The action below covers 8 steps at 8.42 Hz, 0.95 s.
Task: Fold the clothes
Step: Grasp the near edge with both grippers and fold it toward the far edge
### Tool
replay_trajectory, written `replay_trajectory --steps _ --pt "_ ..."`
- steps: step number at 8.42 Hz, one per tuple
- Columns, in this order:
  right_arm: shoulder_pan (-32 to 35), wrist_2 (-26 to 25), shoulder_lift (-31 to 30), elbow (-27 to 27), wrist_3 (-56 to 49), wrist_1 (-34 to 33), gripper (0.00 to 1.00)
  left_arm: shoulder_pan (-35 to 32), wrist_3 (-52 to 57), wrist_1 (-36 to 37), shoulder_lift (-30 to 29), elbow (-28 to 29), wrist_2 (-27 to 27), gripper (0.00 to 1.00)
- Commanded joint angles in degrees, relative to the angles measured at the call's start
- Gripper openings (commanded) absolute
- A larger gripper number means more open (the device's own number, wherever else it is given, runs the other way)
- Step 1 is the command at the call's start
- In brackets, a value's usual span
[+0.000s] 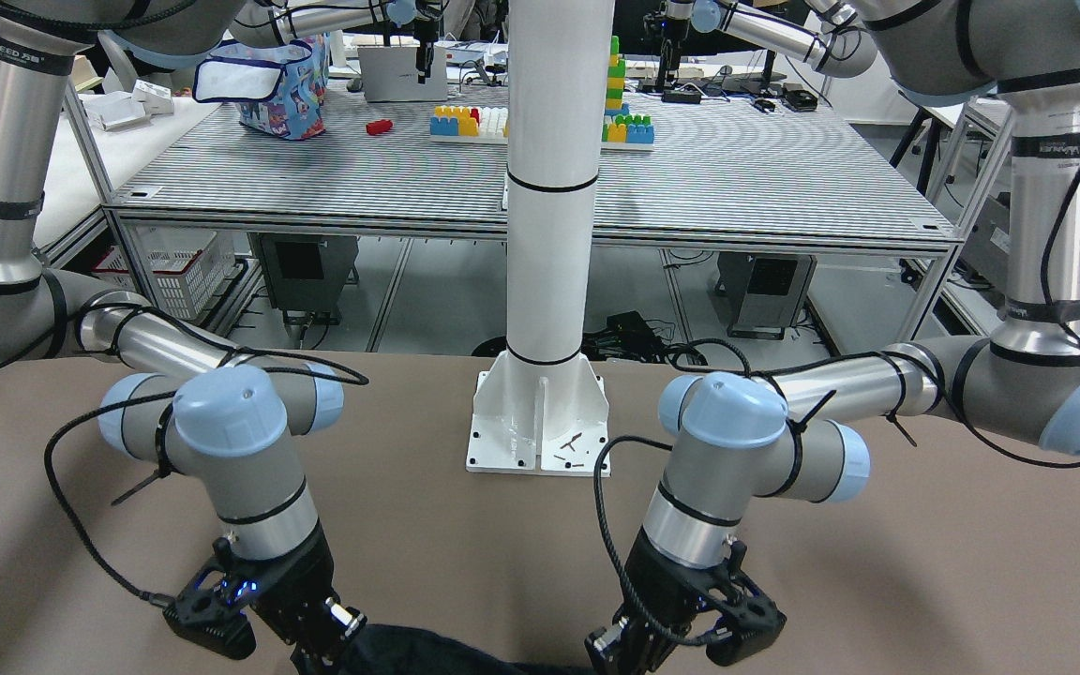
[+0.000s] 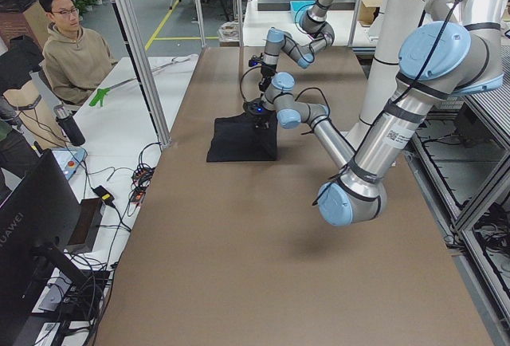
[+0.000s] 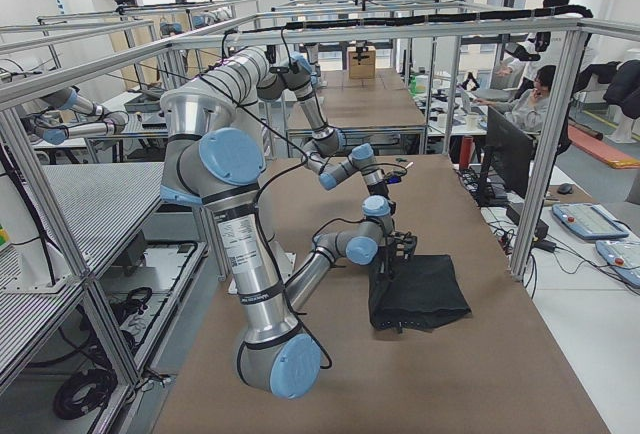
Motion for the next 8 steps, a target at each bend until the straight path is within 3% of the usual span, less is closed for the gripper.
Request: replay_trajectory --steps 1,3,4,5,6,8 --pt "2.72 0.10 11.31 -20.24 -4.32 5.44 0.00 -4.50 2.62 -7.98 -7.26 19.16 -0.75 0.00" --pt "4.82 -0.08 16.51 -33.88 -6.07 14.67 0.00 -5.56 4.37 -19.60 -10.85 33.06 -0.23 0.00" --pt "6.58 -0.08 18.10 -38.12 -9.74 16.45 0.01 -6.96 5.25 -22.34 -13.83 38.78 -0.05 0.07" --pt "7.29 -0.51 20.12 -41.73 -12.56 17.34 0.61 -8.10 7.43 -22.55 -16.64 43.88 0.22 0.92" --pt "7.30 -2.86 21.35 -43.76 -13.28 20.65 0.94 -8.38 10.24 -23.94 -17.63 45.76 1.70 1.00" --pt "8.52 -2.98 23.29 -44.13 -14.52 20.95 0.95 -8.38 10.35 -24.04 -17.90 45.69 2.32 1.00"
